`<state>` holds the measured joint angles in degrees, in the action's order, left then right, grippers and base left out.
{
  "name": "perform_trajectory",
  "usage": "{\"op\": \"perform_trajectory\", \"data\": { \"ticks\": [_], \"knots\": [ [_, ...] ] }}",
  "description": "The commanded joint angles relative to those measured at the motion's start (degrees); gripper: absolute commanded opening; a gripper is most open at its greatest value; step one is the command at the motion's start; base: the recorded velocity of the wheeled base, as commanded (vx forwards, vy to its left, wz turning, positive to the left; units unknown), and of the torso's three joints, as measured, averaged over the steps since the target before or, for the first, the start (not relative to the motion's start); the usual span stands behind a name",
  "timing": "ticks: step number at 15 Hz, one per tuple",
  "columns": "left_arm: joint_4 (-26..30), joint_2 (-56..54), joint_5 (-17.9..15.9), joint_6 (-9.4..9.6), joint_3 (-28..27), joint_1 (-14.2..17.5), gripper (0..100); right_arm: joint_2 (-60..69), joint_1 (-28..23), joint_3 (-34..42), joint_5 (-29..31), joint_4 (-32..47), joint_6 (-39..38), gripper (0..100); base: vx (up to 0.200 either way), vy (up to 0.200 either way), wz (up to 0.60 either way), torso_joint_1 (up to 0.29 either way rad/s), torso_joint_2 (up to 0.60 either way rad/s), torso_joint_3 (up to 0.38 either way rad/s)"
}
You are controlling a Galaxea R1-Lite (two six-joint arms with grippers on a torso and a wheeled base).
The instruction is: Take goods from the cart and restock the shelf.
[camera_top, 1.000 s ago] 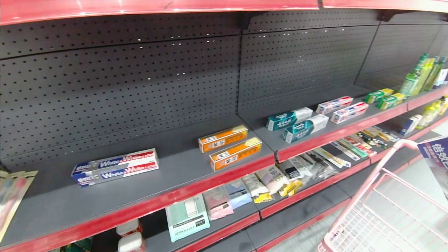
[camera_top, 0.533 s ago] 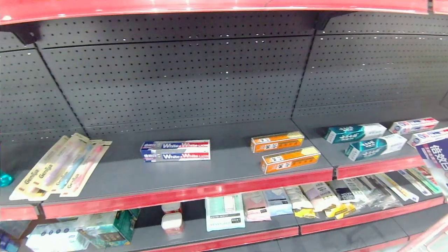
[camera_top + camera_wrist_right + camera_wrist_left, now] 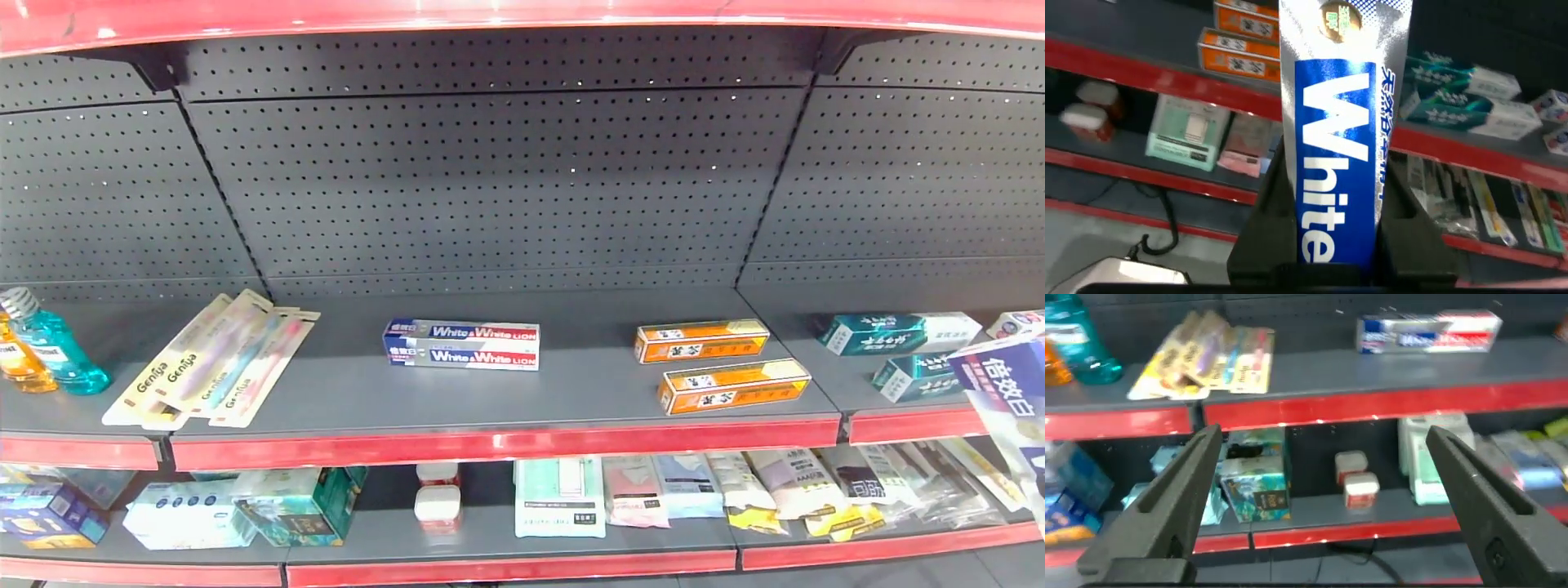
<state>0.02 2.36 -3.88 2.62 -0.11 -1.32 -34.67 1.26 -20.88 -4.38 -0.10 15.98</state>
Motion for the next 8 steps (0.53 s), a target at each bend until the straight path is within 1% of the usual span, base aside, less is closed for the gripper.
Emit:
{"op": "perform_trajectory", "data": {
  "ticks": [1, 2, 3, 4, 5, 6, 7, 8],
  "knots": [
    [0.6, 7.0, -2.5, -0.60, -8.1, -1.6, 100, 3.3, 0.3, 0.1, -4.1, -0.1, -0.4, 0, 0.000, 0.000, 0.00, 0.000, 0.00, 0.000],
    [0.6, 15.4, -2.5, -3.59, -14.7, -1.6, 100, 4.2, 0.2, 0.5, -5.8, 0.0, -0.1, 0, 0.000, 0.000, 0.00, 0.000, 0.00, 0.000],
    [-0.2, 28.8, -0.2, -12.38, -24.3, -1.1, 100, 4.4, -0.3, 0.6, -5.8, 0.0, 0.1, 0, 0.000, 0.000, 0.00, 0.000, 0.00, 0.000],
    [-0.4, 33.4, 1.1, -12.64, -26.8, -1.0, 100, 4.4, -0.3, 0.2, -5.7, 0.0, 0.2, 0, 0.000, 0.000, 0.00, 0.000, 0.00, 0.000],
    [-1.3, 46.0, 2.5, -12.73, -31.7, -0.9, 100, 3.9, -0.3, -1.4, -4.4, 0.0, 0.4, 0, 0.000, 0.000, 0.00, 0.000, 0.00, 0.000],
    [-2.9, 51.8, 2.5, -12.73, -33.1, -0.8, 100, 3.9, -0.3, -2.2, -3.6, 0.0, 0.4, 0, 0.000, 0.000, 0.00, 0.000, 0.00, 0.000],
    [-8.6, 63.0, 2.7, -12.90, -33.3, -0.8, 100, 3.5, -0.2, -2.9, -2.7, 0.0, 0.5, 0, 0.000, 0.000, 0.00, 0.000, 0.00, 0.000],
    [-14.3, 69.0, 3.3, -12.90, -32.9, -0.9, 100, 2.9, -0.3, -3.6, -2.3, 0.0, 0.7, 0, 0.000, 0.000, 0.00, 0.000, 0.00, 0.000]
  ]
}}
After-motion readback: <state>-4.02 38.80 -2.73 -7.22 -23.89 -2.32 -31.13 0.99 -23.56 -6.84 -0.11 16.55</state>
